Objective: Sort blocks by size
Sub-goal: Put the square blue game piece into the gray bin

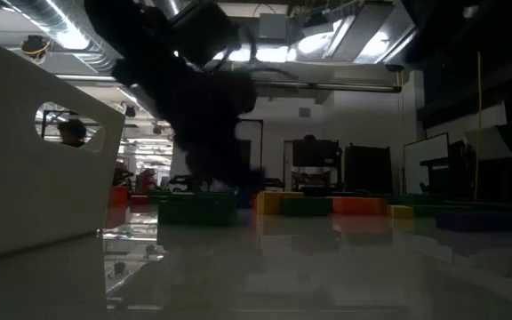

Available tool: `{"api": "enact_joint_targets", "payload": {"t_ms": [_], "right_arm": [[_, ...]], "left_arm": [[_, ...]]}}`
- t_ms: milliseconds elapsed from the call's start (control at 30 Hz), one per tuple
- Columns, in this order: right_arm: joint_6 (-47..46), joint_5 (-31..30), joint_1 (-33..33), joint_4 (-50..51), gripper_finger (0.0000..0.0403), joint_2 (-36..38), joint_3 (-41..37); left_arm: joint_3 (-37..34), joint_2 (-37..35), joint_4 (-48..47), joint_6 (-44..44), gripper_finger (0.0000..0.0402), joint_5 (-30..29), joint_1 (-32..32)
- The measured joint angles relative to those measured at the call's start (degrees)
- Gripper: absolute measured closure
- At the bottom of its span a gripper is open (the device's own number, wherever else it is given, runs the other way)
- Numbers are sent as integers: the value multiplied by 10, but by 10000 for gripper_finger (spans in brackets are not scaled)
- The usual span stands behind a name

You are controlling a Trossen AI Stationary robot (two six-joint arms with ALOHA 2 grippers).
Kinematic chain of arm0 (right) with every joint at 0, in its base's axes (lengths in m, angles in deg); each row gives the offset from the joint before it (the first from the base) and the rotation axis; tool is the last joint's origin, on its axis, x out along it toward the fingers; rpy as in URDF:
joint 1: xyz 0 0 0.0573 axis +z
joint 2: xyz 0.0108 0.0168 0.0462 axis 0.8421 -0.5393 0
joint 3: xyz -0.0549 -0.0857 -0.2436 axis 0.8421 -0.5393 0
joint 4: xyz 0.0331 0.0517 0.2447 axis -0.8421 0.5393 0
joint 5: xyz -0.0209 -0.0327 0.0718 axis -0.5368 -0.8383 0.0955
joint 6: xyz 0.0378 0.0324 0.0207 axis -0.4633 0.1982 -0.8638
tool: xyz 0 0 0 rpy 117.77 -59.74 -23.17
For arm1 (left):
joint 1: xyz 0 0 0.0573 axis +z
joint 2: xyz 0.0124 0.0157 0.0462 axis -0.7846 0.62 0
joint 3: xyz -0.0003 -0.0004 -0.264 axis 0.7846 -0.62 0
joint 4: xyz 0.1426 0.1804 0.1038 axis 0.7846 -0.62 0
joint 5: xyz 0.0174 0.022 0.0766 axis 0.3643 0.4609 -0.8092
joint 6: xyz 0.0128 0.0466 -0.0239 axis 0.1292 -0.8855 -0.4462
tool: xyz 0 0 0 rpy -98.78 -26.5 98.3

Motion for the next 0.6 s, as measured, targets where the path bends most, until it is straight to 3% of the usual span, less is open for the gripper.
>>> {"api": "enact_joint_targets", "payload": {"t_ms": [267, 367, 600], "right_arm": [[139, 1, -50, -73, 219, 0, 0], [183, 5, -65, -96, 219, 0, 0], [242, 78, -97, -151, 219, 0, 0]], "left_arm": [[28, 0, 131, 2, 268, 159, 3], [41, 0, 140, 3, 272, 172, -1], [61, 0, 144, 1, 274, 173, -5]]}}
